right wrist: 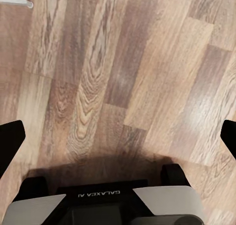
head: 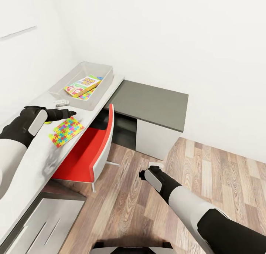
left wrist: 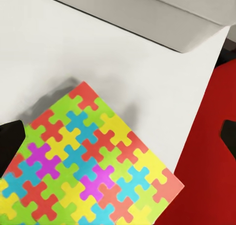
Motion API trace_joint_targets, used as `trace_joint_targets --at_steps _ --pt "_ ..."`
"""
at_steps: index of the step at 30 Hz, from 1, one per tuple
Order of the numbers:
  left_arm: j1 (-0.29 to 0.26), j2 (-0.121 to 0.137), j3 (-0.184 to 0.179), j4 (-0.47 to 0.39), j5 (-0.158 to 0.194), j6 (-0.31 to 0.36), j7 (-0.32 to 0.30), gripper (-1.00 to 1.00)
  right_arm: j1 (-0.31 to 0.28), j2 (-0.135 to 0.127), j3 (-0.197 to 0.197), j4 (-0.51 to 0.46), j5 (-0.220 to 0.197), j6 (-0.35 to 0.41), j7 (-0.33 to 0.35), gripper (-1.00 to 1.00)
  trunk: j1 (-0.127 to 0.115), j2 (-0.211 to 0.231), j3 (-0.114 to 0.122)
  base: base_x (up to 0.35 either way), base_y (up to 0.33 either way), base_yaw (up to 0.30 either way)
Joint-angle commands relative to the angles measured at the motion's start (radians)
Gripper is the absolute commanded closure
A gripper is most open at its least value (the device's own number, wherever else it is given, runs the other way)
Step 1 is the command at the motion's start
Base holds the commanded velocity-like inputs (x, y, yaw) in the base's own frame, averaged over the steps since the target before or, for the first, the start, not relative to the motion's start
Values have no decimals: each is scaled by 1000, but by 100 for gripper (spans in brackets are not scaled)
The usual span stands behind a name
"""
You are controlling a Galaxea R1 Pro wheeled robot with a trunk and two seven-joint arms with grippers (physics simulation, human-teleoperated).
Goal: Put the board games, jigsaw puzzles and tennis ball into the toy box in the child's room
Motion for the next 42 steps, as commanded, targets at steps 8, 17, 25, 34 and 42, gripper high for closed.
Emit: trace_joint_targets --at_steps 8,17,25,34,42 --pt "2 5 -4 0 -3 -13 -1 -100 -1 0 6 0 -5 4 -5 -100 1 -2 -1 96 46 0" --pt "5 4 -5 1 -4 -27 3 -100 -1 0 6 2 -5 5 -5 -100 1 -2 -1 86 27 0" --pt "6 5 -6 1 -5 -32 5 -100 -1 0 6 3 -4 5 -2 -100 1 -2 -1 72 2 0" --pt "9 1 -7 32 -4 -76 8 -100 -1 0 6 4 -4 5 0 -100 1 -2 -1 15 0 0" --pt "10 -4 -8 77 -32 -90 11 -100 -1 0 6 4 -3 6 1 -100 1 -2 -1 1 0 0"
